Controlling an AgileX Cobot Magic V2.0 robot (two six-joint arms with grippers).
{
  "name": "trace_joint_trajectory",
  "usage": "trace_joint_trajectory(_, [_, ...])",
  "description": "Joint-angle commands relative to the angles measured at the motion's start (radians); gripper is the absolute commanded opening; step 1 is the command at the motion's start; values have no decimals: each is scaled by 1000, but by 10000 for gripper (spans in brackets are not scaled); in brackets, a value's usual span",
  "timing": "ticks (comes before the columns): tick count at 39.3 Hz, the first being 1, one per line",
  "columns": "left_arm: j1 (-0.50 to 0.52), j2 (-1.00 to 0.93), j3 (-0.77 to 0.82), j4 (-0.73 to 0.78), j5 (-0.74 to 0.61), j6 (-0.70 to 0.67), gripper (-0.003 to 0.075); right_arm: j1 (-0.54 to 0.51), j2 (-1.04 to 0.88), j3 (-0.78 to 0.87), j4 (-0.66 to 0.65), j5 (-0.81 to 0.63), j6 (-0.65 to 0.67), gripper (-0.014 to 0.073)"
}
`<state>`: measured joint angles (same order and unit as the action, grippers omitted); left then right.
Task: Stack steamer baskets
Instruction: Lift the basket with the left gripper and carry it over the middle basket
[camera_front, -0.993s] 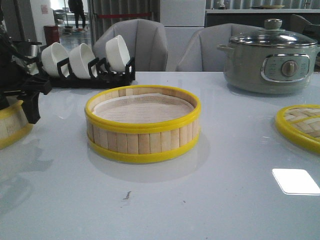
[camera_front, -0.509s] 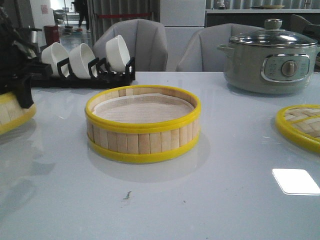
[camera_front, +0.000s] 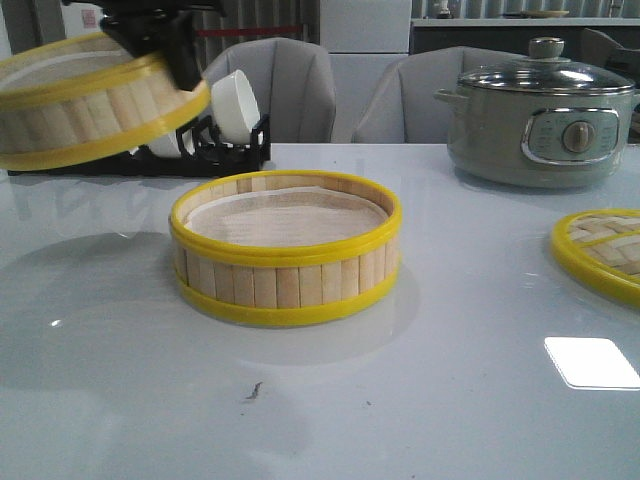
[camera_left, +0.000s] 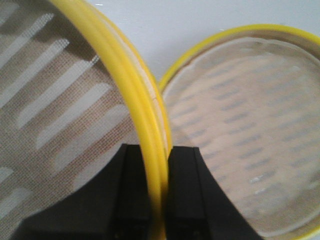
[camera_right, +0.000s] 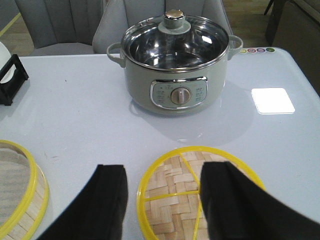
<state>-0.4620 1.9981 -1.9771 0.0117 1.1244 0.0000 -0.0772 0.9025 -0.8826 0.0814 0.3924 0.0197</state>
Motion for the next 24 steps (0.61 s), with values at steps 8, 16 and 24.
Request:
trace_joint_trajectory(8, [-201, -29, -38, 6, -97, 0, 85, -3, -7, -38, -9, -77, -5, 443])
trace_joint_trajectory(16, [-277, 7, -38, 6, -138, 0, 85, -3, -7, -38, -9, -72, -5, 443])
trace_joint_trajectory(24, [-307, 42, -38, -2, -147, 0, 85, -3, -7, -38, -9, -61, -5, 443])
